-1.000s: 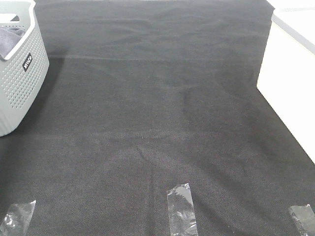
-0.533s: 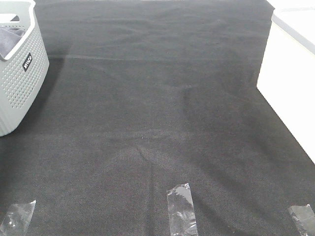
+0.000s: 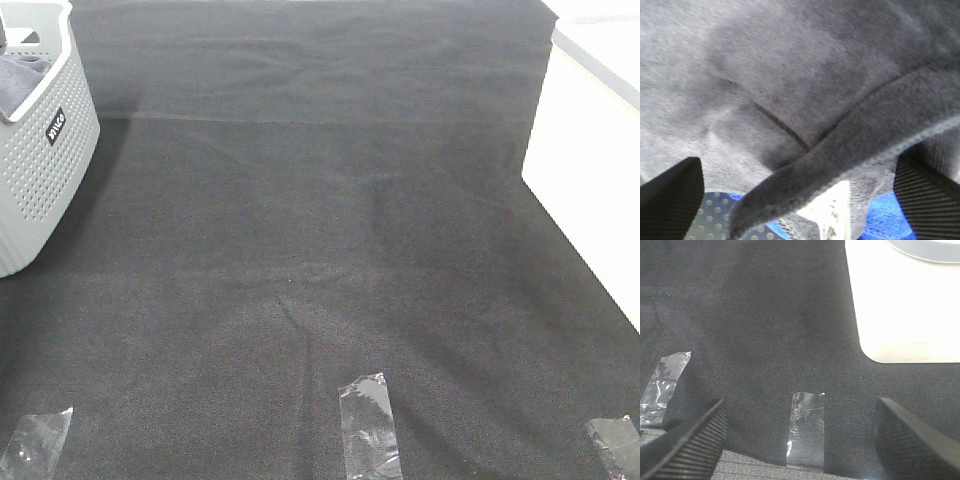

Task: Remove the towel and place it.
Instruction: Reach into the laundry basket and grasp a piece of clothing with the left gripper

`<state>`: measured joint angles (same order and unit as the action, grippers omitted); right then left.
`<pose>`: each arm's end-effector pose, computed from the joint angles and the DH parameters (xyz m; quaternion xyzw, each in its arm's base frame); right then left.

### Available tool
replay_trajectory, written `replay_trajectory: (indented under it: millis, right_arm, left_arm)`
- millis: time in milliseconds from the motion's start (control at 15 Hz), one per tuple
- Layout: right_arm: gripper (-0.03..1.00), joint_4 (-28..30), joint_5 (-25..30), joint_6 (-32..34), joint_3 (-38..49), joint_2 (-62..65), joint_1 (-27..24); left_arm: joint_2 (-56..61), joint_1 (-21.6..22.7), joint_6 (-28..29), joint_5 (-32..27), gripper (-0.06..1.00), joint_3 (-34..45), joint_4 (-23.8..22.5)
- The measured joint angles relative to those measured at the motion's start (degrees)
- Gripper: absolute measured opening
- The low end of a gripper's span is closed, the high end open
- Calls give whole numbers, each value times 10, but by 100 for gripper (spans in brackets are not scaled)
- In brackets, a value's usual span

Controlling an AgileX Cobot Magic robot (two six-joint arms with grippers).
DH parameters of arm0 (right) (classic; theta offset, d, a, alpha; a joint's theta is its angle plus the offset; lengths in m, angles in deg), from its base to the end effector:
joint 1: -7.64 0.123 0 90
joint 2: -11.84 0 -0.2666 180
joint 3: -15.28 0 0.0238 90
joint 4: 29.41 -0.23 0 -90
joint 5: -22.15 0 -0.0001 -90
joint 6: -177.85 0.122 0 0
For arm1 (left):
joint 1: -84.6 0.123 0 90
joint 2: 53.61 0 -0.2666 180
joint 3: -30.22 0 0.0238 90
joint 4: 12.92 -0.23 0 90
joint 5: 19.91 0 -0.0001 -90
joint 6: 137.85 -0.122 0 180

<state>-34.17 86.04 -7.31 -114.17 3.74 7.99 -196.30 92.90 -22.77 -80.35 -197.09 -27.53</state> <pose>0.0226 0.0092 0.2352 -0.0440 0.8750 0.0213 0.4816 0.4844 0.0977 0.1788 0.4936 0.8358 0.2213 0.0944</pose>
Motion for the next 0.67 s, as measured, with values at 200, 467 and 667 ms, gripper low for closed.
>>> replay_trajectory:
  millis: [200,467,667]
  right_arm:
    - [78,0,0,0,0,0,0]
    - [78,0,0,0,0,0,0]
    - [78,0,0,0,0,0,0]
  left_arm:
    - [8,0,0,-9,97,-6,0]
    - [21,0,0,-23,97,-41,1]
    - [21,0,-16,-29,96,-47,1]
